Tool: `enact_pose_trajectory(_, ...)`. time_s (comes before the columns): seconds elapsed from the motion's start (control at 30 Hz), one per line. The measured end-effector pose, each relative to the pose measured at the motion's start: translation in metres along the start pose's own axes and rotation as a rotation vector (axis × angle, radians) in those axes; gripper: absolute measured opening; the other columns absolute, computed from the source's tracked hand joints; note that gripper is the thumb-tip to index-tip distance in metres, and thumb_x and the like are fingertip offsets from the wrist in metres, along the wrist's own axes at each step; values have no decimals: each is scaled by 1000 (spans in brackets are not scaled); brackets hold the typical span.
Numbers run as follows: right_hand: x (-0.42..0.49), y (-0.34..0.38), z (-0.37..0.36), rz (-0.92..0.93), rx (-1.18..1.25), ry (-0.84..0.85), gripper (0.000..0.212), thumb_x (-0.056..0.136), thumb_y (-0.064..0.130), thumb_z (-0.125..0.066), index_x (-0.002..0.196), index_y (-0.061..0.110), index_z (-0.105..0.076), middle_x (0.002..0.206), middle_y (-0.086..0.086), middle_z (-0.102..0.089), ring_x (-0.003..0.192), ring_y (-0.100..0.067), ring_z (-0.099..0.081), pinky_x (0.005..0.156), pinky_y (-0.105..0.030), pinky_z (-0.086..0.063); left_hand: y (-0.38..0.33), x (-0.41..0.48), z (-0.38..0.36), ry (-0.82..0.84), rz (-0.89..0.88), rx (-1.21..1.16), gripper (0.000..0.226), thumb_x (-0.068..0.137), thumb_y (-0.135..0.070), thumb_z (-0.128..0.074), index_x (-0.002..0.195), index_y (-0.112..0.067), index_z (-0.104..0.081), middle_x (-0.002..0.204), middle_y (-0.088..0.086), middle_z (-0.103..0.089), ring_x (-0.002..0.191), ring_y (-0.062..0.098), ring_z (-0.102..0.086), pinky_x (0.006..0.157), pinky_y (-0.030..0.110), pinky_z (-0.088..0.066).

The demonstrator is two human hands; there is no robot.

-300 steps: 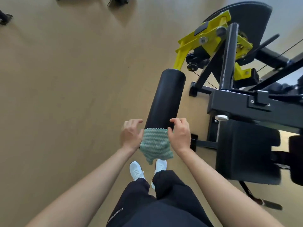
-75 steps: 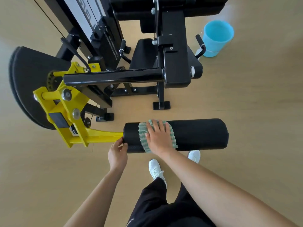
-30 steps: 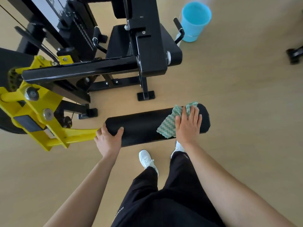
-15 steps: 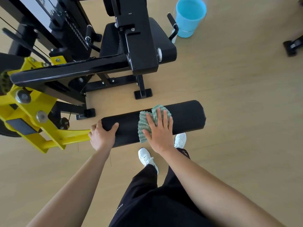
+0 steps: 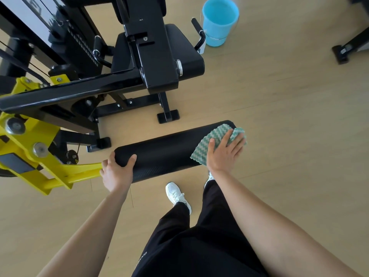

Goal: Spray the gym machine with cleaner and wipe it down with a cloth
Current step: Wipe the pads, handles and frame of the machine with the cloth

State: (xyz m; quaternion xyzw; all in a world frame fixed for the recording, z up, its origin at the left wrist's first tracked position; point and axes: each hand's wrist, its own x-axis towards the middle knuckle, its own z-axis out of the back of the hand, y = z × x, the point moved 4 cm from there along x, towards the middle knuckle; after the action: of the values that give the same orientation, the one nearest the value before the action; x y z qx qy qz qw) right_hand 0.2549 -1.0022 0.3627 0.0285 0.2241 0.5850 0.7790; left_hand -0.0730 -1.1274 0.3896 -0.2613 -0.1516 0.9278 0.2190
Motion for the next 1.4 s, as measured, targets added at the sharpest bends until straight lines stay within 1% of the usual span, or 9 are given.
enact_pose_trajectory(0.23, -9, 79, -12, 497, -240, 186, 61, 109, 50, -18, 162, 23, -25, 171, -10, -17, 158, -38, 0, 127, -55, 8, 6, -22, 2, -46, 5, -116, 81, 82, -50, -81, 149, -20, -45, 140, 9, -50, 132, 33, -46, 103, 55, -46)
enact_pose_trajectory(0.33, -49, 108, -37, 735, -255, 253, 59, 110, 48, -20, 163, 22, -22, 170, -10, -18, 158, -39, -3, 126, -55, 8, 17, -35, 3, -62, 7, -182, 78, 77, -42, -88, 140, -16, -50, 134, 4, -54, 125, 27, -52, 97, 46, -46)
enact_pose_trajectory(0.47, -66, 101, -46, 932, -361, 274, 63, 109, 51, -15, 165, 25, 1, 173, -10, 2, 158, -35, 14, 127, -50, 12, 29, -40, 7, -59, 33, -171, 75, 72, -42, -92, 129, -18, -49, 125, 0, -61, 113, 25, -61, 85, 39, -46)
enact_pose_trajectory(0.67, -21, 42, -11, 562, -375, 66, 69, 109, 56, -8, 165, 16, -9, 172, -16, -4, 159, -33, 3, 128, -51, 5, 29, -36, 12, -37, 15, -106, 72, 70, -49, -91, 120, -22, -47, 119, -3, -64, 105, 25, -64, 81, 42, -51)
enact_pose_trajectory(0.8, -3, 25, 4, 345, -326, 1, 70, 107, 56, -15, 164, 16, -17, 170, -20, -10, 158, -40, -4, 126, -60, -6, 24, -35, 12, -76, 10, -38, 81, 69, -52, -88, 131, -19, -48, 129, 2, -56, 120, 29, -56, 89, 47, -49)
enact_pose_trajectory(0.97, -18, 27, 15, 485, -175, -119, 63, 101, 56, -47, 154, 22, -43, 159, -17, -36, 146, -46, -30, 118, -61, -28, 2, -29, 8, -60, -125, 92, 104, 70, -65, -82, 155, -29, -33, 154, 4, -39, 136, 33, -36, 107, 52, -42)
enact_pose_trajectory(1.03, -28, 21, 3, 580, -200, -30, 64, 102, 62, -41, 155, 26, -43, 165, -13, -32, 153, -46, -18, 124, -61, -18, -7, -25, 4, -21, -139, 130, 106, 72, -69, -79, 158, -28, -32, 158, 3, -37, 136, 34, -34, 107, 51, -42)
enact_pose_trajectory(1.13, -25, 9, -10, 621, -313, 76, 71, 101, 71, -30, 163, 38, -19, 173, -8, -4, 156, -46, 7, 127, -58, 3, -12, -22, 1, -10, -121, 122, 106, 73, -69, -78, 158, -24, -33, 159, 2, -38, 136, 35, -34, 106, 51, -42)
enact_pose_trajectory(1.4, 41, 12, 26, 335, -362, 123, 79, 96, 78, -12, 160, 33, -28, 171, -14, -14, 156, -48, 2, 126, -59, 4, -14, -20, 2, -10, -111, 131, 105, 73, -70, -78, 158, -25, -35, 157, 3, -40, 136, 36, -35, 103, 53, -44)
